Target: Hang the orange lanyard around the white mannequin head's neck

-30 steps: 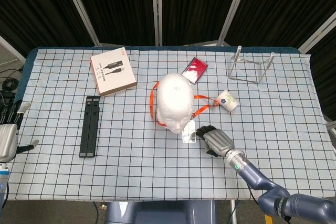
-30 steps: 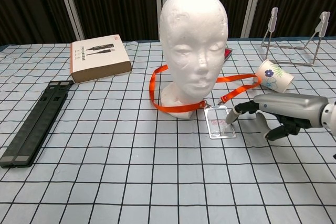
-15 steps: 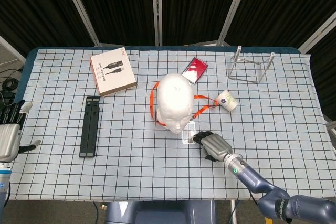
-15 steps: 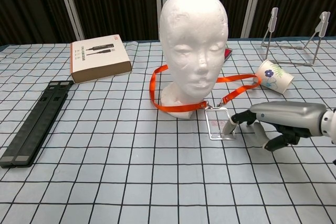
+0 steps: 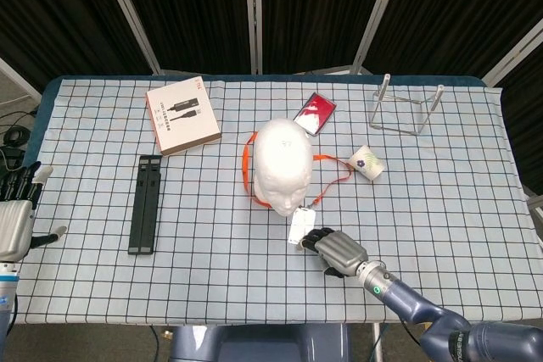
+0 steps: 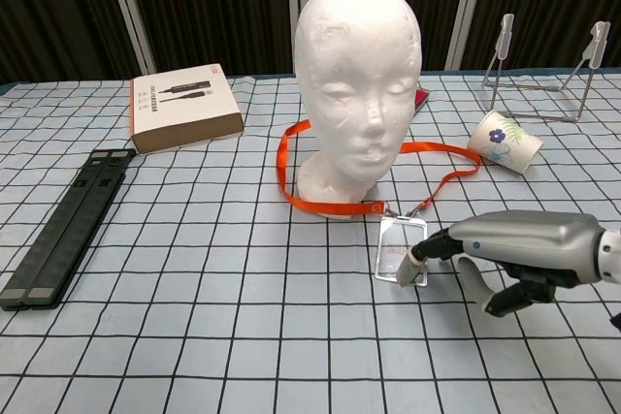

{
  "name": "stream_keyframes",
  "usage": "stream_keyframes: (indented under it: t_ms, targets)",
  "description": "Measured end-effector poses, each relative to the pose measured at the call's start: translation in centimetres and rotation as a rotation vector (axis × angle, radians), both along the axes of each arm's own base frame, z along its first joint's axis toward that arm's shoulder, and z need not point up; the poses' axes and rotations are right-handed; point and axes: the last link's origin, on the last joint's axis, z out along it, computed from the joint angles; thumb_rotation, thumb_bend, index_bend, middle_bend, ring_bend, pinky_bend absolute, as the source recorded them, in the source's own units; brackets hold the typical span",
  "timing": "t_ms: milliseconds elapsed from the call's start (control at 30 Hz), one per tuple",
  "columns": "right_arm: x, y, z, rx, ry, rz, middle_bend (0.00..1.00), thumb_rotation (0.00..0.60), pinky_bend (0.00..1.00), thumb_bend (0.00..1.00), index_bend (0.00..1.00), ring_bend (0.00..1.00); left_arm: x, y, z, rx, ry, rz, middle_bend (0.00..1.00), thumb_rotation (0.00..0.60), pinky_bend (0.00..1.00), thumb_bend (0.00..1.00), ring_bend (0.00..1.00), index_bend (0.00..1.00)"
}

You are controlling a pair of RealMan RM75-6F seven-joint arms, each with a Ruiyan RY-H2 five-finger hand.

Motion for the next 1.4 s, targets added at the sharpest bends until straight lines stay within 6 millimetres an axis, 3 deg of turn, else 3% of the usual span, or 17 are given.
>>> stream_keyframes:
  t_ms: [633, 867, 1233, 1400]
  targets:
    - [0.3, 2.7, 1.1, 0.063, 0.005, 0.072, 0.22, 0.600, 0.19, 1.00, 0.27, 0.14, 0.0, 0.0, 0.0, -0.003, -0.004, 0.000, 0.00, 0.600, 0.00, 0.00, 0.00, 0.00]
    - [1.4, 1.1, 1.7, -0.006, -0.049, 0.070, 0.22, 0.600, 0.20, 1.00, 0.27, 0.14, 0.0, 0.0, -0.1, -0.006, 0.001, 0.002, 0.00, 0.600, 0.00, 0.00, 0.00, 0.00]
    - [1.5, -1.7, -0.3, -0.069, -0.027, 0.008, 0.22, 0.600, 0.20, 1.00, 0.27, 0.14, -0.1, 0.1, -0.1, -0.004, 0.001, 0.007, 0.00, 0.600, 0.00, 0.00, 0.00, 0.00]
    - [1.2, -1.8, -0.8, -0.063, -0.009, -0.001, 0.22, 0.600, 0.20, 1.00, 0.27, 0.14, -0.1, 0.1, -0.1, -0.003, -0.002, 0.006, 0.00, 0.600, 0.00, 0.00, 0.00, 0.00]
